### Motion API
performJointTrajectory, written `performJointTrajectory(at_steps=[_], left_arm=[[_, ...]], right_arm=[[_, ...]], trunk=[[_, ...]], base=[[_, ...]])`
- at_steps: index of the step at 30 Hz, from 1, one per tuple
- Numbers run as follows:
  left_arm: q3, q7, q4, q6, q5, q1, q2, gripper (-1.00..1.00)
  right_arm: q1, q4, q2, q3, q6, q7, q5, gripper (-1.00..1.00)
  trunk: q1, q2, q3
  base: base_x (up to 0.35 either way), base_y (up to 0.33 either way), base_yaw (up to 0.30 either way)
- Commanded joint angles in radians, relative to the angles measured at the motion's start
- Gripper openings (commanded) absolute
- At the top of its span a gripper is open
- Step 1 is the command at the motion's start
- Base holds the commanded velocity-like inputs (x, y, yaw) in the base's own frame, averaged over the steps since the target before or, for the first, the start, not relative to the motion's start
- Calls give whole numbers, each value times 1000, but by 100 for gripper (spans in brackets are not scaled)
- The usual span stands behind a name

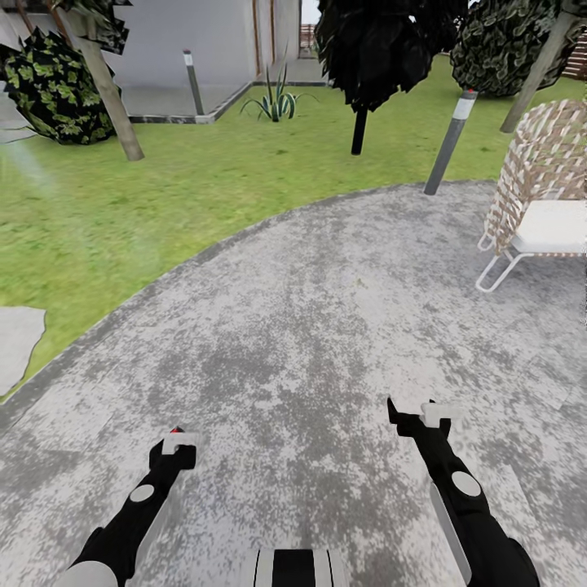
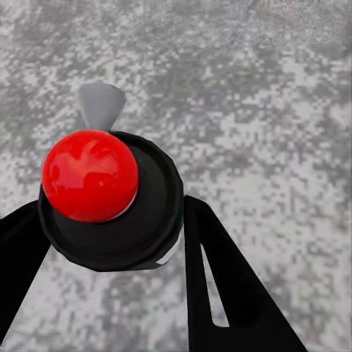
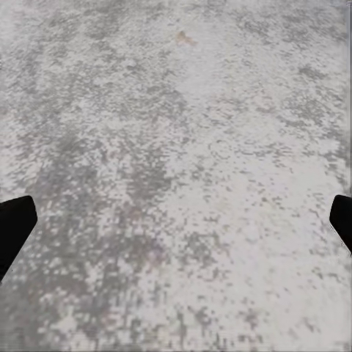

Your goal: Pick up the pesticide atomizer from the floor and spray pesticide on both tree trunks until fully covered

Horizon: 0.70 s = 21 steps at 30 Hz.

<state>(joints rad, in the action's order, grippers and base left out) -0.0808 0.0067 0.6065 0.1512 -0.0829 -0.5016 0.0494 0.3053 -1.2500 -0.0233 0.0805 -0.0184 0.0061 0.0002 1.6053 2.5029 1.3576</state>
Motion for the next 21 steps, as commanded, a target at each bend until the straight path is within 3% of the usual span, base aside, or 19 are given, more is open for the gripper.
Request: performJointTrajectory(at_steps=[1, 5, 7, 8, 12, 21], left_arm=[[0, 0, 1, -11, 0, 0, 0, -100], [1, 1, 6, -60, 9, 0, 1, -100], [2, 1, 7, -65, 17, 0, 3, -100], [3, 0, 7, -70, 39, 0, 6, -100], [3, -1, 7, -70, 40, 0, 5, -100], [5, -1, 9, -73, 40, 0, 2, -100]], right_arm=[[0, 0, 0, 0, 0, 0, 0, 100], [0, -1, 0, 0, -1, 0, 0, 100], [0, -1, 0, 0, 0, 0, 0, 100], [0, -1, 0, 1, 1, 0, 0, 100], [0, -3, 0, 1, 1, 0, 0, 100], [-2, -5, -1, 1, 2, 0, 0, 100]], trunk=[[0, 0, -4], [-2, -1, -19], [-3, -2, -27], [-4, -2, -31], [-5, -3, -47], [-40, -66, -86]], base=[[0, 0, 0], [0, 0, 0], [0, 0, 0], [0, 0, 0], [0, 0, 0], [0, 0, 0]])
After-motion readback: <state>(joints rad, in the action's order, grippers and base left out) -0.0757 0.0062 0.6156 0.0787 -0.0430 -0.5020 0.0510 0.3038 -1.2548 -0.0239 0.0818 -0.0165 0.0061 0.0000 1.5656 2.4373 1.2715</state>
